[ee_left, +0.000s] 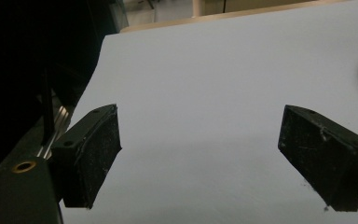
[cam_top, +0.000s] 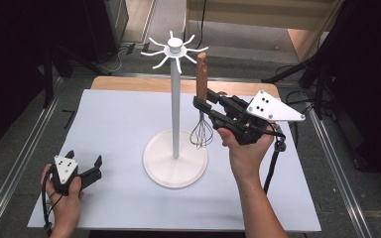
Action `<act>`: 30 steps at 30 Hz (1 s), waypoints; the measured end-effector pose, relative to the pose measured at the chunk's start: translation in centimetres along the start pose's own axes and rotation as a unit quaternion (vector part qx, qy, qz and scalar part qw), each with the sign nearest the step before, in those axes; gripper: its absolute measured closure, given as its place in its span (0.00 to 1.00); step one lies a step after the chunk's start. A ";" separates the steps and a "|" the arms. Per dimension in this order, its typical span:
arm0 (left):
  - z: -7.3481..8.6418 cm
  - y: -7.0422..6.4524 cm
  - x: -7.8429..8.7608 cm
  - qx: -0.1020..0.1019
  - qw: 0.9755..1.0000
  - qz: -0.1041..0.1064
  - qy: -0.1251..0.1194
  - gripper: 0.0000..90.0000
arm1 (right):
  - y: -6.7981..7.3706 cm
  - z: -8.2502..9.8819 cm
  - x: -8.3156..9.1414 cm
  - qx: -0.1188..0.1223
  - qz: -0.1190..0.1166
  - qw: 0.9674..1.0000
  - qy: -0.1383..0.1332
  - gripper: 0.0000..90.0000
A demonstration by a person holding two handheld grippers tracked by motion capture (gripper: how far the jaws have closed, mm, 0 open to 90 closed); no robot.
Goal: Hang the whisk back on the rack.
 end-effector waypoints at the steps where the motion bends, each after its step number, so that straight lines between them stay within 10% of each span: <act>1: 0.0 0.0 0.0 0.000 1.000 0.000 0.000 0.15 | 0.0 0.0 -0.1 0.000 0.000 1.000 0.000 0.78; 30: 0.0 0.0 0.0 0.001 1.000 0.001 0.000 0.15 | -0.2 0.6 -1.5 -0.001 0.001 1.000 -0.003 0.78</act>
Point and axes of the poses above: each handheld gripper's, and its own axes: x roughly backward along the jaws, z roughly out of its underside, y roughly to its left, the point moved 4 cm from there along -x, roughly forward along the jaws, and after that the axes turned 2 degrees about -y, right-handed, at the moved point
